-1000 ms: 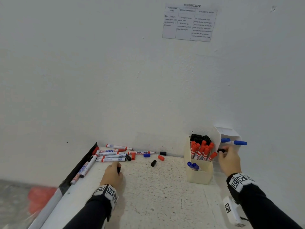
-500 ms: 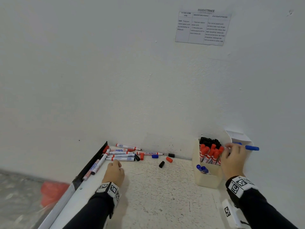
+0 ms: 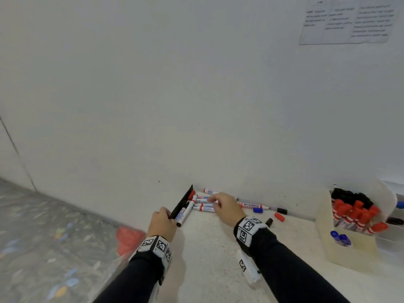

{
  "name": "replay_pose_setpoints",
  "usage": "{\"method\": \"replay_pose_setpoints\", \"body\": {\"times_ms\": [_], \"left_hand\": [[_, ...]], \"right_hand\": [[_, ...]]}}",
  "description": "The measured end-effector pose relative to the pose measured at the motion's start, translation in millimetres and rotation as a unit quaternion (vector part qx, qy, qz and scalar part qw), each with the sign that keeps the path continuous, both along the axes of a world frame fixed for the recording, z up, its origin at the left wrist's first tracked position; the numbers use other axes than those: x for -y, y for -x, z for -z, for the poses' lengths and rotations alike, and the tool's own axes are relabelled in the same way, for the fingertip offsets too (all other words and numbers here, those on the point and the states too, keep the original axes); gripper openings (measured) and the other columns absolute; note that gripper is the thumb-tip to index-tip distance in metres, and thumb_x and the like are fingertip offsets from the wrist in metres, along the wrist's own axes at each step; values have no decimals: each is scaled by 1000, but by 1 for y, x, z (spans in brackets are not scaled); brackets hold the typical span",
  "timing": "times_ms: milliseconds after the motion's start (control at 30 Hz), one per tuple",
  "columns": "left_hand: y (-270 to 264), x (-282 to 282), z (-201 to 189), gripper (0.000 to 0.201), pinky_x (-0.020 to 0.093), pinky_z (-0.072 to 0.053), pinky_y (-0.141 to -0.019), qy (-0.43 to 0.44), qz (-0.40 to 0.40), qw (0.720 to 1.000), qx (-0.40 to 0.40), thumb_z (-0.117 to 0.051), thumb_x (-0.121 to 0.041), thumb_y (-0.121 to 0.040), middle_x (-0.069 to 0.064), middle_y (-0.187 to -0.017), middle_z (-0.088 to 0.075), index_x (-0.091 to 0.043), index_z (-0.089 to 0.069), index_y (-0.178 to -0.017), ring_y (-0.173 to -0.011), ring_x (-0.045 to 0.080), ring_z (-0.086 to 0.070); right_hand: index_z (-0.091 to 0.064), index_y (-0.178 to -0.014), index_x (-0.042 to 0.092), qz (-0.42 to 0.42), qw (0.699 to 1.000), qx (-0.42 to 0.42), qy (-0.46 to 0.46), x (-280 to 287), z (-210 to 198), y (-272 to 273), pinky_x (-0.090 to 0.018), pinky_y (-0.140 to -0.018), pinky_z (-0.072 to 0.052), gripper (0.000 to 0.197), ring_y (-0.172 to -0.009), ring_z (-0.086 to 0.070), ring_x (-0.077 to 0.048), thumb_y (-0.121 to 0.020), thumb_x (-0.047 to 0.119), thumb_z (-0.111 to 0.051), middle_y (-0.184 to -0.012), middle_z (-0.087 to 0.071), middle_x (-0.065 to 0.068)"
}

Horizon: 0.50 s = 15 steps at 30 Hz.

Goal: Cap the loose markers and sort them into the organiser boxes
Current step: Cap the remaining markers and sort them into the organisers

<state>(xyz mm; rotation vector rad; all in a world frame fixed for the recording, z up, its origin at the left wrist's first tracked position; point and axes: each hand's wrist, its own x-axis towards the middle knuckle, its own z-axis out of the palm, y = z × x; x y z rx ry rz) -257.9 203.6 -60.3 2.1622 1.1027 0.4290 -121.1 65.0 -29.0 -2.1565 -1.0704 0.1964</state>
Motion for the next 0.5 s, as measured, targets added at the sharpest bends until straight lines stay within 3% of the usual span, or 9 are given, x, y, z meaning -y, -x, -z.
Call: {"method": "replay_pose_setpoints", "body": {"times_ms": [67, 133, 233, 333, 433, 500], "left_hand": [[3, -9, 1, 25, 31, -43, -86, -7, -2, 1000, 4, -47, -6, -88, 14, -108, -50, -4, -52, -112, -92, 25, -48], [3, -15, 2, 27, 26, -37, -85, -17, 0, 1000, 6, -47, -4, -87, 17, -115, -53, -2, -53, -113, -102, 27, -50], [0, -22, 5, 27, 22, -34, -79, -5, -3, 1000, 20, -50, -4, -86, 16, -110, -53, -2, -55, -112, -96, 25, -49], [-5, -25, 10, 25, 24, -36, -80, -3, -3, 1000, 24, -52, -5, -84, 15, -105, -56, -2, -56, -109, -97, 27, -53], [-8, -26, 12, 24, 27, -39, -83, -8, -10, 1000, 25, -52, -5, -84, 18, -107, -59, -2, -57, -107, -102, 30, -55], [-10, -26, 12, 23, 28, -40, -83, -11, -11, 1000, 27, -51, -5, -84, 19, -108, -60, -2, -57, -107, -101, 30, -55]], "right_hand": [[-54, -125, 13, -68, 995, -25, 69, -32, 18, 20, -25, -102, -34, 37, -119, -48, -19, -93, 4, -39, -133, -50, -5], [-50, -129, 19, -114, 986, -31, 117, -54, 34, 40, -33, -108, -33, 43, -125, -43, -25, -91, 3, -36, -136, -47, -8], [-48, -122, 25, -143, 979, -26, 140, -66, 44, 60, -43, -99, -43, 43, -109, -50, -33, -88, 3, -34, -122, -47, -14], [-46, -122, 17, -148, 979, -8, 143, -68, 45, 60, -42, -100, -39, 41, -114, -44, -29, -88, -2, -33, -126, -44, -10], [-47, -117, 20, -135, 977, 10, 166, -68, 49, 53, -44, -96, -42, 37, -110, -48, -32, -88, 3, -35, -125, -46, -13], [-43, -125, 21, -154, 965, 48, 205, -67, 53, 53, -43, -96, -41, 40, -113, -45, -32, -89, 4, -37, -131, -43, -9]]}}
